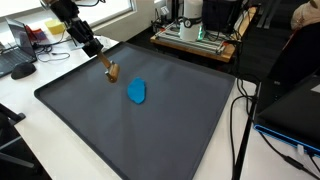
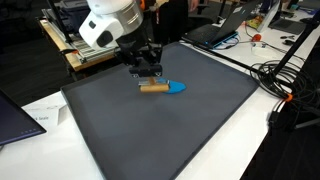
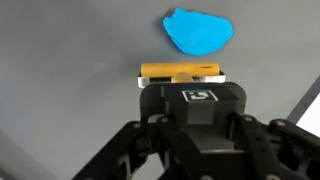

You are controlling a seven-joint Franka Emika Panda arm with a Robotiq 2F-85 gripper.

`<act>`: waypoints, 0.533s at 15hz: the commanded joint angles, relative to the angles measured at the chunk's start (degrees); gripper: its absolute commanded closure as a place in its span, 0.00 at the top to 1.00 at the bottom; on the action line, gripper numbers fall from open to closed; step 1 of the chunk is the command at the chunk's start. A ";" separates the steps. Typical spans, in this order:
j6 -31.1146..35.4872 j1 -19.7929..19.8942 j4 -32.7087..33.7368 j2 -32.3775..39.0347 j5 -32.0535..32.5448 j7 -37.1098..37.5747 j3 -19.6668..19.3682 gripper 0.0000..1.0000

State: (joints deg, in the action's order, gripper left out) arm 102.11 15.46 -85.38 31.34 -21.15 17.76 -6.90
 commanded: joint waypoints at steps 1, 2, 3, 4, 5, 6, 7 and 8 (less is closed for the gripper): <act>-3.67 2.75 3.79 2.89 -3.34 -7.79 1.12 0.22; -3.80 3.26 3.47 3.01 -3.66 -10.17 1.30 0.22; -3.92 3.68 3.13 3.07 -3.67 -12.36 1.40 0.22; -3.66 4.14 2.22 2.68 -3.76 -15.12 1.60 0.22; -3.04 4.45 1.26 2.33 -3.83 -17.38 1.68 0.22; -2.68 4.93 0.52 2.01 -4.17 -19.49 1.80 0.22; -2.42 5.54 -0.24 1.59 -4.55 -21.99 1.98 0.22; -2.35 6.13 -0.82 1.28 -4.93 -24.26 2.07 0.22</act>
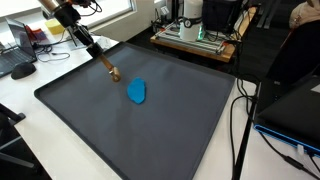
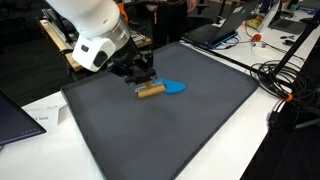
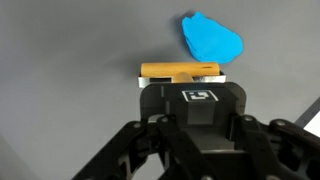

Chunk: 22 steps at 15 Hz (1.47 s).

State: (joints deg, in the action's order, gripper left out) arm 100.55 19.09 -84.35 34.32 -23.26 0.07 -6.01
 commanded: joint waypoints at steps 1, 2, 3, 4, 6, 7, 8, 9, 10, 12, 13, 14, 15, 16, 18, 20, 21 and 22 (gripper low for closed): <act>-0.64 3.11 -2.44 -2.02 -3.52 -8.45 1.27 0.22; -0.64 3.87 -3.15 -2.42 -4.43 -10.81 1.43 0.22; -0.84 4.51 -3.87 -2.85 -5.06 -13.01 1.47 0.22; -0.91 5.03 -4.53 -3.19 -5.57 -14.91 1.50 0.22; -0.65 6.11 -6.29 -4.09 -7.12 -18.52 1.62 0.22; -0.55 6.49 -7.30 -4.59 -7.74 -20.06 1.66 0.22; -0.38 6.76 -8.32 -5.09 -8.25 -21.53 1.63 0.22; -0.25 6.93 -9.29 -5.53 -8.80 -22.59 1.54 0.22; -0.37 7.09 -10.23 -5.94 -9.08 -23.86 1.49 0.22; 0.05 7.35 -12.49 -6.96 -10.31 -25.79 1.37 0.22; 0.73 7.50 -13.91 -7.59 -11.65 -26.38 1.28 0.22; 1.32 7.63 -15.32 -8.22 -13.14 -27.13 1.15 0.22; 2.58 7.64 -17.30 -9.25 -14.72 -27.92 0.87 0.22; 3.91 7.66 -19.20 -10.21 -16.52 -28.70 0.58 0.22; 7.93 7.48 -23.38 -12.43 -20.52 -30.27 -0.20 0.22; 12.80 6.81 -27.69 -14.78 -23.81 -32.45 -1.10 0.22; 14.72 6.55 -29.51 -15.82 -25.11 -33.59 -1.45 0.22; 16.44 6.36 -31.25 -16.86 -26.41 -34.68 -1.77 0.22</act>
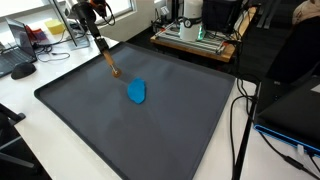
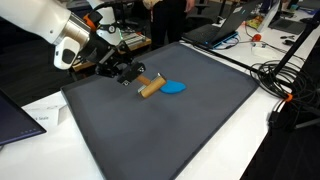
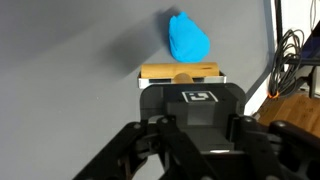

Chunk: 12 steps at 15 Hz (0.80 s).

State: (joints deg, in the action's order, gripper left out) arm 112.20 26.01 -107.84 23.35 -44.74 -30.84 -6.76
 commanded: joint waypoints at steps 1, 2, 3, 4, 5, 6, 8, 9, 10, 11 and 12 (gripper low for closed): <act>6.48 -0.81 -9.66 -7.03 -6.18 -4.66 -1.33 0.22; 9.01 -1.49 -12.21 -8.75 -6.99 -4.66 -1.80 0.22; 11.05 -2.01 -14.43 -10.35 -7.76 -5.21 -2.10 0.22; 13.47 -2.80 -16.74 -12.00 -7.99 -5.09 -2.44 0.22; 15.58 -3.55 -18.97 -13.75 -7.75 -4.89 -2.70 0.22; 17.78 -4.32 -21.24 -15.50 -7.54 -4.84 -2.87 0.22; 22.04 -5.99 -25.74 -19.11 -7.00 -4.42 -2.98 0.22; 24.05 -6.85 -27.91 -20.98 -6.95 -4.43 -2.91 0.22; 26.35 -7.84 -30.27 -22.97 -7.03 -4.19 -2.77 0.22; 28.12 -8.74 -32.23 -24.77 -6.98 -4.21 -2.64 0.22; 30.17 -9.73 -34.32 -26.68 -7.02 -3.96 -2.50 0.22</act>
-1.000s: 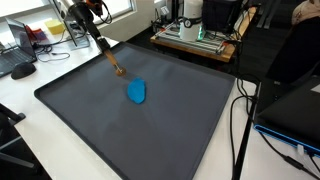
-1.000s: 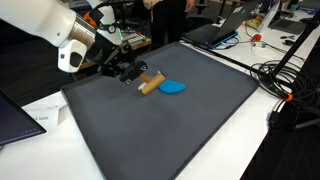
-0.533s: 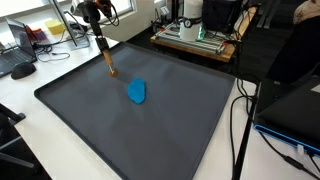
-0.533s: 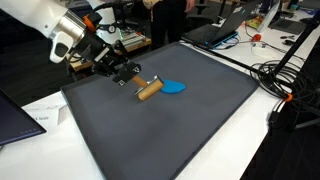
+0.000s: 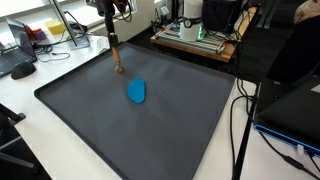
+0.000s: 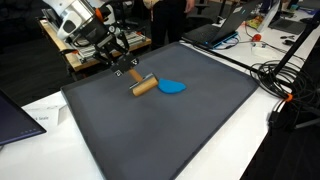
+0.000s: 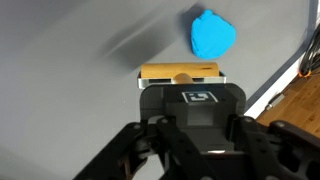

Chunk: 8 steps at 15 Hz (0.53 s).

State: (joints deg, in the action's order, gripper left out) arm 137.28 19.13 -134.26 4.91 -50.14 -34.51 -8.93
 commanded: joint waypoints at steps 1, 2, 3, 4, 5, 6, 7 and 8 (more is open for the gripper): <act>6.87 -3.83 -9.87 -10.22 -1.58 -0.11 -0.21 0.22; 8.87 -4.86 -11.90 -12.28 -2.08 -0.20 -0.08 0.22; 10.89 -5.93 -13.81 -14.38 -2.47 -0.09 0.02 0.22; 13.24 -7.09 -15.84 -16.57 -3.40 -0.18 0.21 0.22; 15.61 -8.34 -17.78 -18.71 -4.07 -0.19 0.46 0.22; 17.89 -8.14 -19.40 -20.53 -5.53 -0.62 2.17 0.22; 20.30 -9.24 -21.13 -22.48 -6.65 -0.75 2.81 0.22; 22.64 -10.18 -22.83 -24.45 -7.78 -0.96 3.89 0.22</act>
State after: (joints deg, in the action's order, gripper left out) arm 154.19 11.09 -150.68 -11.11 -53.72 -34.43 -7.27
